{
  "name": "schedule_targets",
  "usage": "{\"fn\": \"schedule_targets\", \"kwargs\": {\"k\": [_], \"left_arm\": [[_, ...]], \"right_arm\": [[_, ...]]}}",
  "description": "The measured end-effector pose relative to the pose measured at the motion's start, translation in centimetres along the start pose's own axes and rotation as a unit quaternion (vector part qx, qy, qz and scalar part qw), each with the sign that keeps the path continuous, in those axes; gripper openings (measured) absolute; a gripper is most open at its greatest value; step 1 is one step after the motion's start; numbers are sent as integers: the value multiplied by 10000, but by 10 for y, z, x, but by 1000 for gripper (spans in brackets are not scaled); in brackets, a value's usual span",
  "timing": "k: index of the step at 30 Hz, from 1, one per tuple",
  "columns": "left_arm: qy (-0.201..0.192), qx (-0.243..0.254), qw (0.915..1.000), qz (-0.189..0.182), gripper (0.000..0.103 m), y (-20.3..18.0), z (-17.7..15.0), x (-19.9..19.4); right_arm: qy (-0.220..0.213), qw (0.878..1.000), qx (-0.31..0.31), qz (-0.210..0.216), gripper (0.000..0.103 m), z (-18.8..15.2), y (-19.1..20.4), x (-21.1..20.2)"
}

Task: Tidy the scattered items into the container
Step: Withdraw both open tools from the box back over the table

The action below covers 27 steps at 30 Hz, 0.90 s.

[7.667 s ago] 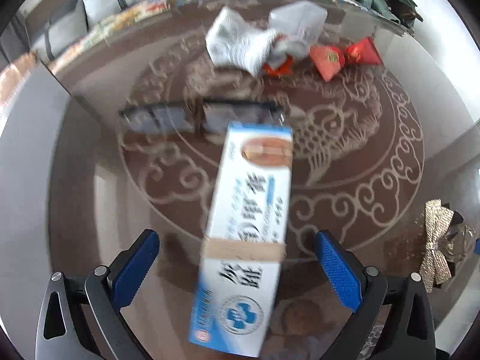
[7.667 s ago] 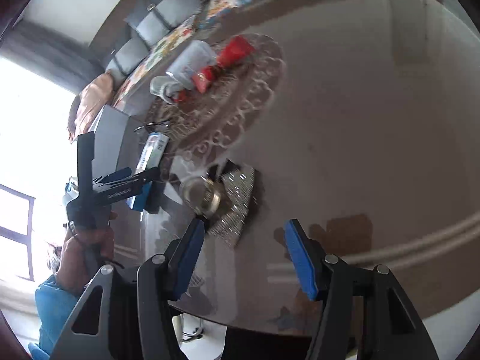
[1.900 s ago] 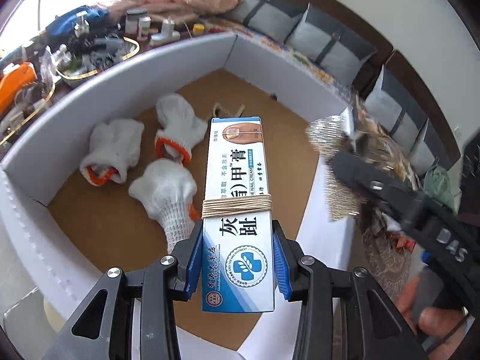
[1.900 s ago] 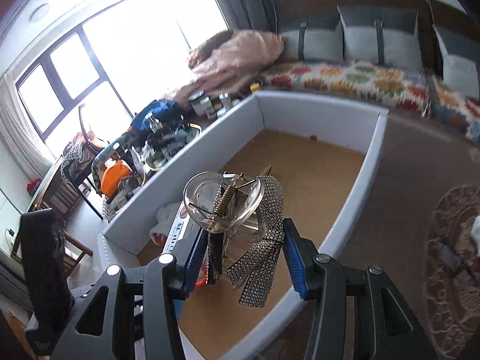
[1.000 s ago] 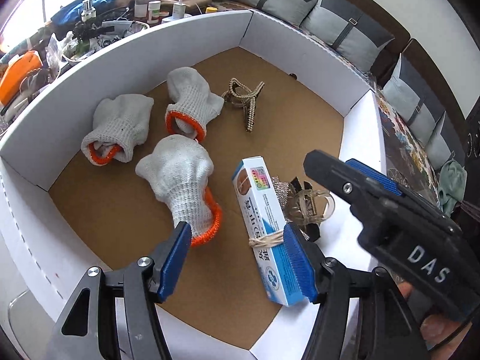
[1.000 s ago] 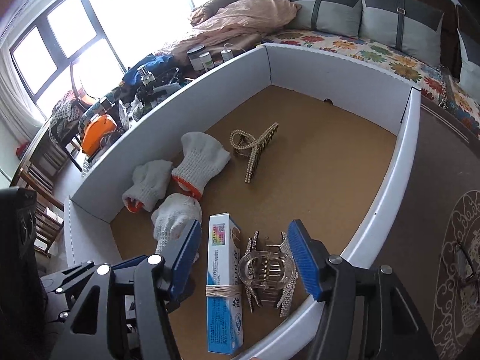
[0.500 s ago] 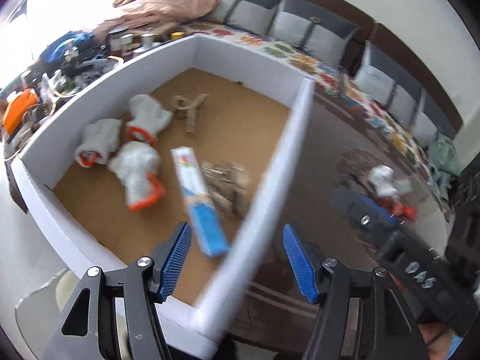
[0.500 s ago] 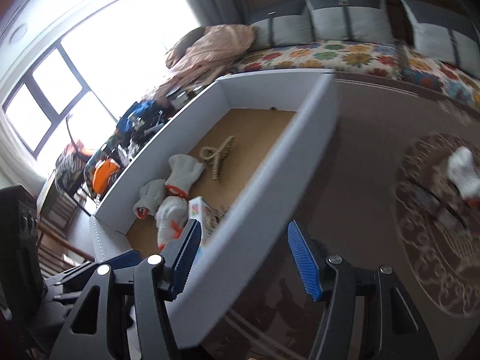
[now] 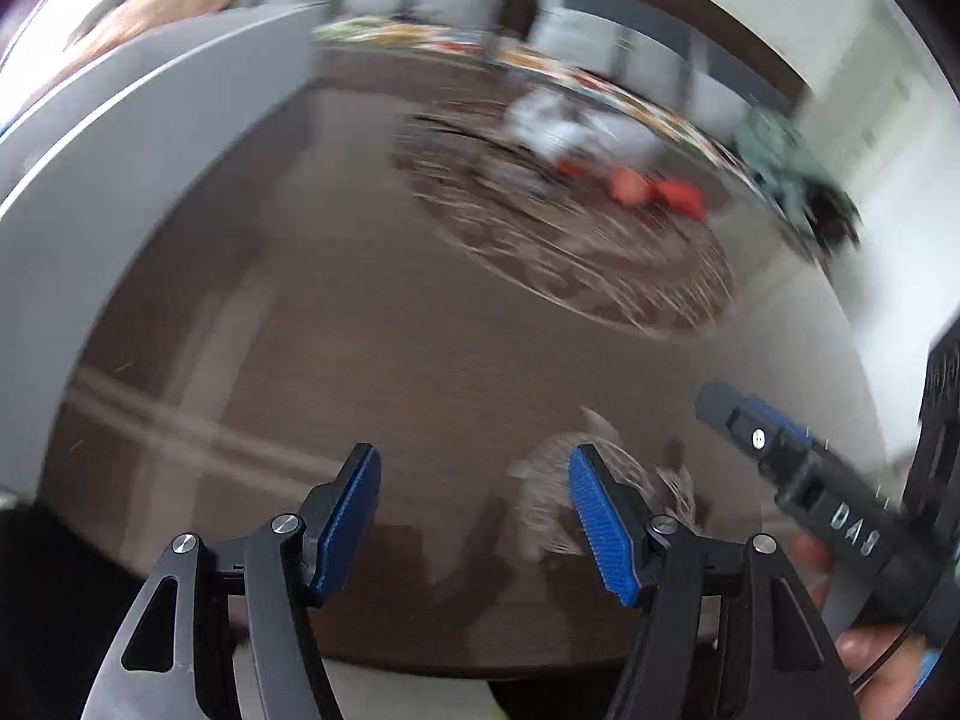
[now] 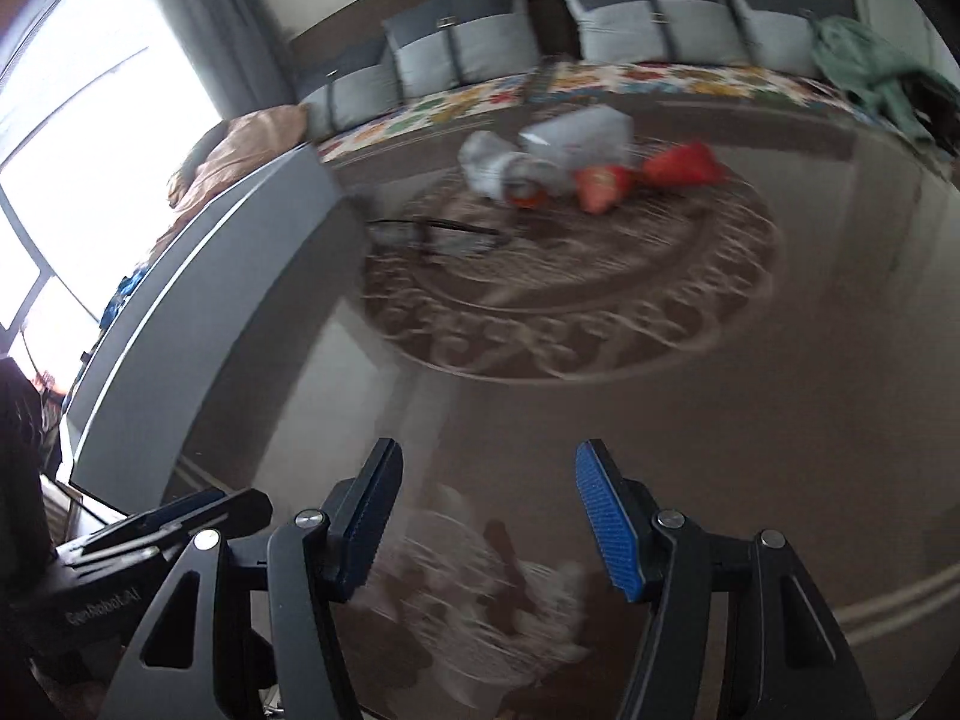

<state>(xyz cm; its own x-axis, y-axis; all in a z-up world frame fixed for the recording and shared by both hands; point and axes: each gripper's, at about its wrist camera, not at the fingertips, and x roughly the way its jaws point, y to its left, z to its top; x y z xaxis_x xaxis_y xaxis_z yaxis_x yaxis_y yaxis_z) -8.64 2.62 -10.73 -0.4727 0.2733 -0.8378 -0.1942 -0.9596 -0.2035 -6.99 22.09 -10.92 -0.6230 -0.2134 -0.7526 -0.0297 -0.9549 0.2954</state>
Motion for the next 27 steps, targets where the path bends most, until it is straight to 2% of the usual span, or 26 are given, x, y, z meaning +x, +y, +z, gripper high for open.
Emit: {"fn": "schedule_targets", "kwargs": {"k": [3, 5, 9, 13, 19, 21, 22, 27], "left_arm": [[18, 438, 9990, -83, 64, -28, -1, 17], [-10, 615, 9981, -89, 64, -41, 9, 28], [-7, 459, 9989, -97, 64, -46, 32, 50], [82, 342, 9993, -81, 64, -39, 57, 65], [234, 300, 9993, -37, 64, -23, 91, 84], [155, 62, 9998, -65, 64, -10, 96, 83], [110, -75, 9998, -121, 64, -4, 96, 82], [139, -65, 9998, -83, 64, 4, 98, 85]], "right_arm": [[-95, 9999, 36, -53, 62, -6, -21, -8], [-118, 9999, -4, -55, 62, -4, -26, -10], [-173, 9998, -73, -43, 62, 13, -31, -7], [-156, 9992, -253, -261, 61, 44, -37, 10], [-347, 9955, -623, -624, 61, 116, -49, 35], [-400, 9932, -765, -778, 61, 148, -53, 48], [-360, 9930, -750, -834, 61, 162, -56, 57], [-61, 9924, -591, -1080, 61, 223, -74, 108]]}}
